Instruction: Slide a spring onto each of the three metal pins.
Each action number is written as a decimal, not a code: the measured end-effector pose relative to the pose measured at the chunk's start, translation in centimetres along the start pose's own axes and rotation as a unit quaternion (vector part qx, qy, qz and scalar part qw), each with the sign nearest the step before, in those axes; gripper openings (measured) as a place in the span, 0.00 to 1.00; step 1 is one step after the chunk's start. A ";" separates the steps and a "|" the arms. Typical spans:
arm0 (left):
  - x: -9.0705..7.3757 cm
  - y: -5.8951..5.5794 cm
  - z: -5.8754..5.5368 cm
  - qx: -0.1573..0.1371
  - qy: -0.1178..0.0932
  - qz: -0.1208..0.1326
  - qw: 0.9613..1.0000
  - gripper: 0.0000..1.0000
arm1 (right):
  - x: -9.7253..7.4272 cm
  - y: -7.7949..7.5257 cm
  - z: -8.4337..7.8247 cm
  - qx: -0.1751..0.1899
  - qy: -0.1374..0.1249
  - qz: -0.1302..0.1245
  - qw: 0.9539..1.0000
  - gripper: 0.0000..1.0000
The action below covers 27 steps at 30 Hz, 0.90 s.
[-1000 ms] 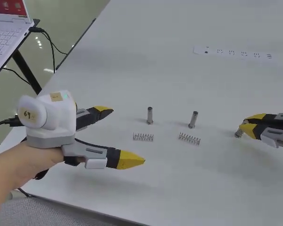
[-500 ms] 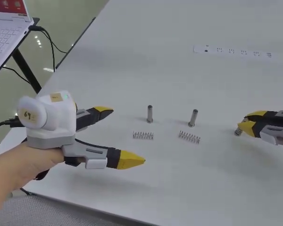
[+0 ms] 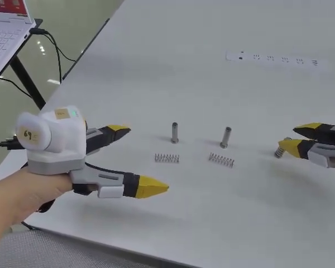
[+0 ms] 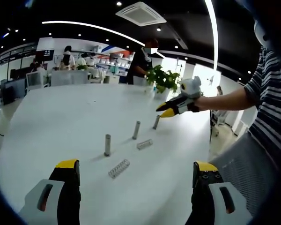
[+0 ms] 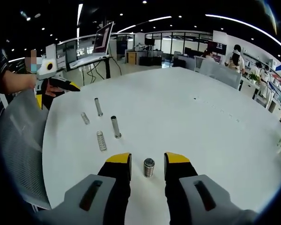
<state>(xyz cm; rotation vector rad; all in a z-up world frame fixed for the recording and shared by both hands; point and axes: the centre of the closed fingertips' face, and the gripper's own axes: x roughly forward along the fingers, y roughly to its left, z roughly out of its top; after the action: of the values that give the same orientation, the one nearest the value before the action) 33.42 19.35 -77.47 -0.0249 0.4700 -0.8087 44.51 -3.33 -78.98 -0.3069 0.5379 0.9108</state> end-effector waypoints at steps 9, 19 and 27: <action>-0.2 0.0 0.0 -0.001 0.000 0.002 1.000 0.98 | -0.5 0.3 0.4 0.021 -0.014 -0.001 1.000 0.31; -0.3 0.1 0.0 -0.003 -0.001 0.003 1.000 0.98 | -1.1 1.1 1.4 0.032 -0.020 0.008 0.999 0.37; -0.4 0.1 0.0 -0.003 0.000 0.003 1.000 0.98 | -0.8 2.8 2.6 0.016 -0.013 0.028 0.999 0.40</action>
<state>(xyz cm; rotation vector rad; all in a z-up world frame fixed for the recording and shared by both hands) 33.29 19.71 -77.35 -0.0300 0.4724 -0.8014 42.67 -0.97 -76.47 -0.2512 0.5401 0.9588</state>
